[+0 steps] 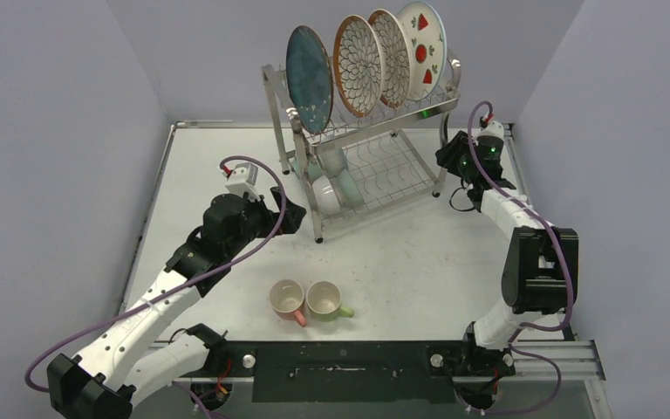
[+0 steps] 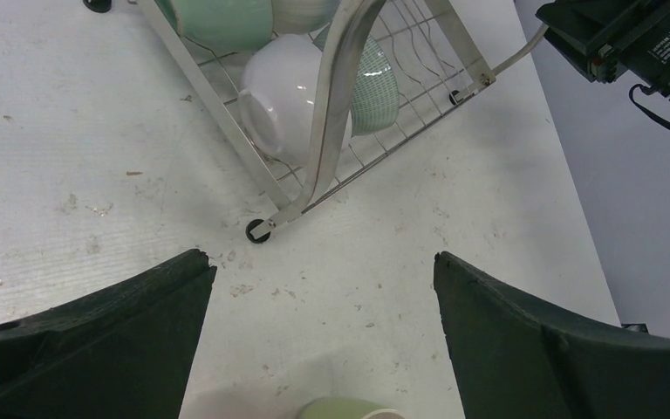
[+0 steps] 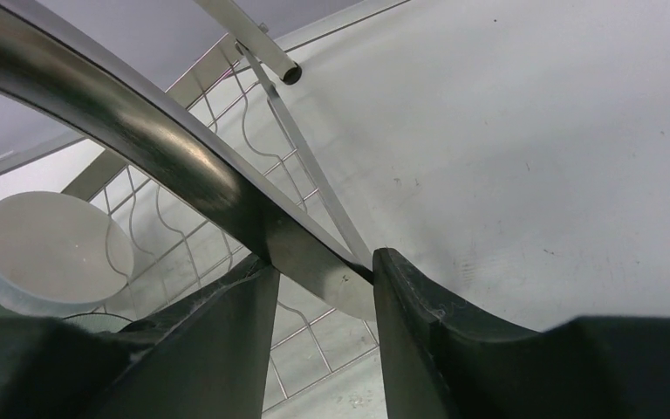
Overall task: Load the mixed dishes into the dish rack
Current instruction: Move the dish rack to the center of the board.
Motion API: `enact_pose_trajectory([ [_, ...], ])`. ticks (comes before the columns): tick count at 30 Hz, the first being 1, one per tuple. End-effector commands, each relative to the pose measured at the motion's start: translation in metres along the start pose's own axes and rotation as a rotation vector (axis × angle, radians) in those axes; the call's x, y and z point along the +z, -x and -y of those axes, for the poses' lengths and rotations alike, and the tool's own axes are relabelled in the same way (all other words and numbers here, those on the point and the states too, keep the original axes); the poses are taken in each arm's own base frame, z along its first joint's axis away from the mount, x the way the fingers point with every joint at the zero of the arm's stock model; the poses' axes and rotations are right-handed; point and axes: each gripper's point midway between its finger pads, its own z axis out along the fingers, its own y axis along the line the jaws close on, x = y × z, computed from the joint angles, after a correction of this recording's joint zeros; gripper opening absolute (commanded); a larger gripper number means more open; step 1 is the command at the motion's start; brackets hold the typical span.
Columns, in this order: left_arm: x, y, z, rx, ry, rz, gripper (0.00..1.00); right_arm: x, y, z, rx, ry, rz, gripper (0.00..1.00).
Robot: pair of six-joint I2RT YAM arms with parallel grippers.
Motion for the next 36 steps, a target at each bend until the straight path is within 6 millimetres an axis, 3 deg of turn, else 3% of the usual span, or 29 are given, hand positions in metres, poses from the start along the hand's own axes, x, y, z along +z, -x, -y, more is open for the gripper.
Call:
enact_pose_trajectory([
  [1,-0.004,0.006,0.001,-0.009,-0.006,0.023,0.97,-0.001,0.011,-0.011,0.007,0.038,0.052,0.31],
  [5,-0.008,0.006,0.0,-0.009,-0.003,0.024,0.97,0.001,0.008,-0.014,0.003,0.04,0.043,0.28],
  [10,-0.014,0.007,-0.002,-0.001,0.003,0.029,0.97,-0.004,0.0,-0.02,-0.005,0.048,0.026,0.0],
  [16,-0.019,0.008,-0.004,0.02,0.013,0.032,0.97,-0.029,-0.019,-0.04,-0.057,0.058,0.025,0.0],
  [26,-0.024,0.008,-0.015,0.063,0.063,0.025,0.97,-0.073,-0.077,-0.073,-0.117,0.11,-0.014,0.0],
  [29,-0.025,0.007,-0.026,0.08,0.111,0.028,0.97,-0.086,-0.094,-0.081,-0.128,0.128,-0.022,0.0],
  [36,-0.023,0.009,-0.074,0.086,0.377,0.048,0.97,-0.111,-0.129,-0.094,-0.143,0.131,-0.022,0.0],
])
